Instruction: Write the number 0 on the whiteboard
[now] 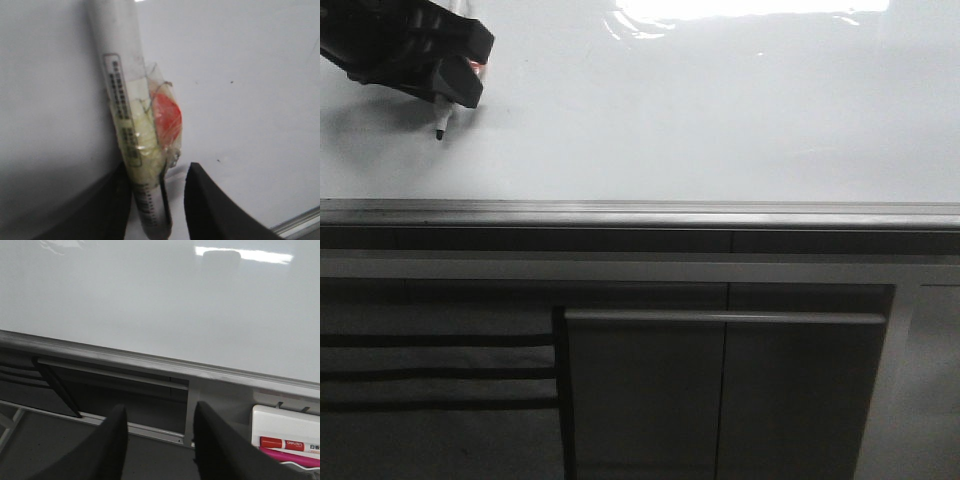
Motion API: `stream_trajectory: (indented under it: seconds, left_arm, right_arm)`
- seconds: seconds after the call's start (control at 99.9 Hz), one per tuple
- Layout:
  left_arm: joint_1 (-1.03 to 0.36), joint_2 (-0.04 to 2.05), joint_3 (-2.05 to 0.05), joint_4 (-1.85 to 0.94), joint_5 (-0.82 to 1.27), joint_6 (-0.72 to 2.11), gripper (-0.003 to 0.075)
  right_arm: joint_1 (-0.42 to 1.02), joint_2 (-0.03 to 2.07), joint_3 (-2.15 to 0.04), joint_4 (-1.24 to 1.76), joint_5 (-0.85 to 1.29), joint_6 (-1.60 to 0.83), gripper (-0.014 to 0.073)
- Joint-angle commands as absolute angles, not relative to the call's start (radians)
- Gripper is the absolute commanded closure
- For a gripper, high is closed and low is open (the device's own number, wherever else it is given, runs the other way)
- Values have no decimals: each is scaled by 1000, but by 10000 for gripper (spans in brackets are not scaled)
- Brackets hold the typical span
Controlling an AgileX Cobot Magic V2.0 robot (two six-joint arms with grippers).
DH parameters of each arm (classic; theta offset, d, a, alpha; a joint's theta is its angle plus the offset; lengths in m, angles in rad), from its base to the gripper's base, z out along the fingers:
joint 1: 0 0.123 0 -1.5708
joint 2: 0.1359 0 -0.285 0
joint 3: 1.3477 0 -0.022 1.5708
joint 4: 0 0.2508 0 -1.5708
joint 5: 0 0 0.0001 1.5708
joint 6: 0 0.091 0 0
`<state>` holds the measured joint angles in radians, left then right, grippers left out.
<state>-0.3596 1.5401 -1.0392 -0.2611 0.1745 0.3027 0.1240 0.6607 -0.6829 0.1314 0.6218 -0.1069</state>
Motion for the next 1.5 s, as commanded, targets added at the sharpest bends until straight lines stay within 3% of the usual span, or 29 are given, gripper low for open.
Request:
stream_trajectory:
  seconds: [0.0,0.31,0.53,0.851,1.141,1.491]
  left_arm:
    - [-365,1509,-1078,-260,120,303,561]
    - [-365,1502,-1091,-149,198,303,741]
    - [-440,1430,-1162,6,529,381,740]
    - [-733,1386,-1208,0,969,663,740]
    - [-914,1386,-1208,0,979,669,740]
    - [-936,1386,-1269,-60,973,669,740]
  right_arm:
    - [125,666,-718,138,550,-116,316]
    - [125,666,-718,138,551,-116,316]
    - [194,730,-753,224,641,-281,316]
    - [432,998,-921,278,828,-580,316]
    - [544,1157,-1062,478,934,-850,316]
    - [573,1211,-1075,615,925,-1059,316]
